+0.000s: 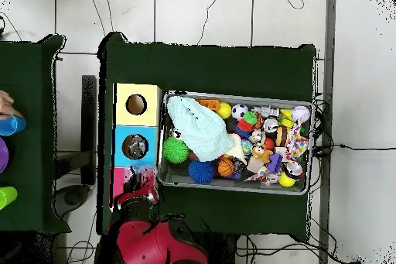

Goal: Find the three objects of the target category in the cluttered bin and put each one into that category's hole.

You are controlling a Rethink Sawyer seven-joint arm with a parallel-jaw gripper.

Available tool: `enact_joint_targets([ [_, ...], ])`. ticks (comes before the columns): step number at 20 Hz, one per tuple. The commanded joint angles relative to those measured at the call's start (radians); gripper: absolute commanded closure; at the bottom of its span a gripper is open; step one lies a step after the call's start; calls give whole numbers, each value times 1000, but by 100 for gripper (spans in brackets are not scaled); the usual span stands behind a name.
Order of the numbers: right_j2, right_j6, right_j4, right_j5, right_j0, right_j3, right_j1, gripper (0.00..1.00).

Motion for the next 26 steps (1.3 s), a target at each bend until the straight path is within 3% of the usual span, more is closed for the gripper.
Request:
enact_joint_targets([
  [1,-58,108,69,97,48,-104,38,100],
  [7,-5,90,115,159,36,-94,-32,100],
  [17,-57,97,142,127,94,-130,17,100],
  [22,-26,70,119,130,48,-110,11,100],
  [26,-28,44,65,101,-3,-87,48,100],
])
